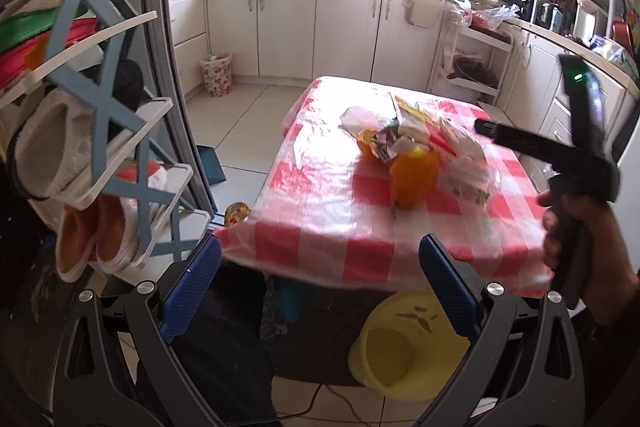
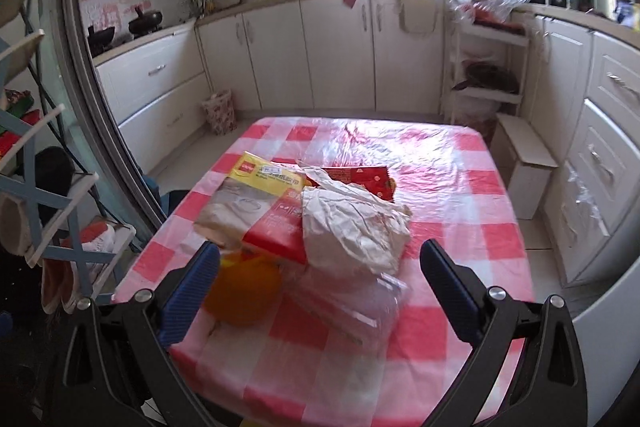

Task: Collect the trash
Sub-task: 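Grasp the crumpled plastic bag with the right tool while the left tool reaches the table, then grasp the yellow-red paper box with the left tool while the right tool holds the bag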

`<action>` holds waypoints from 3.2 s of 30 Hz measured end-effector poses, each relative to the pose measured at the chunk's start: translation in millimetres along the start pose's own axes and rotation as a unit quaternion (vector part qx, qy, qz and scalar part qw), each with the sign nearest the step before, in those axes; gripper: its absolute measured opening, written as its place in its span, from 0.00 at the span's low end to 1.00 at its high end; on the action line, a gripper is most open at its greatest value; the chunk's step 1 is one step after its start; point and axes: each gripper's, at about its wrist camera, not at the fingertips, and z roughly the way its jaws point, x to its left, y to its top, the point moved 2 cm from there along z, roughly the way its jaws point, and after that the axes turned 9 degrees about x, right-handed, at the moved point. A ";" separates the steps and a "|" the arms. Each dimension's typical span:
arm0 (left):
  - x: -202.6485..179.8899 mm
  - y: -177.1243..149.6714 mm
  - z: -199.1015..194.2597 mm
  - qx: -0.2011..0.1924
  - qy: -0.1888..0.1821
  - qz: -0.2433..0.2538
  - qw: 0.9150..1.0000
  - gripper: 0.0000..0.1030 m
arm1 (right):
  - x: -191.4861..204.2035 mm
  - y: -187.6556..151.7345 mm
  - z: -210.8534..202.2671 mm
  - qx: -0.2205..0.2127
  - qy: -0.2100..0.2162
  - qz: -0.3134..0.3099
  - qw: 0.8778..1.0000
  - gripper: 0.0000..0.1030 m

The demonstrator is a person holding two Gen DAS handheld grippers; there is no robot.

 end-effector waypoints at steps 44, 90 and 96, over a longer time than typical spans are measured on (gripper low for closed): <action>-64.1 179.2 196.3 0.083 -0.169 -0.026 0.982 0.02 | -101.4 10.2 4.5 -0.013 0.157 0.163 0.974 0.09; -31.4 176.6 307.5 0.205 -0.257 -0.217 0.919 0.62 | -93.4 -4.3 10.7 0.002 0.185 0.178 0.966 0.10; -46.8 183.5 331.7 0.213 -0.295 -0.225 0.904 0.44 | -87.8 -2.6 13.0 0.007 0.192 0.170 0.967 0.10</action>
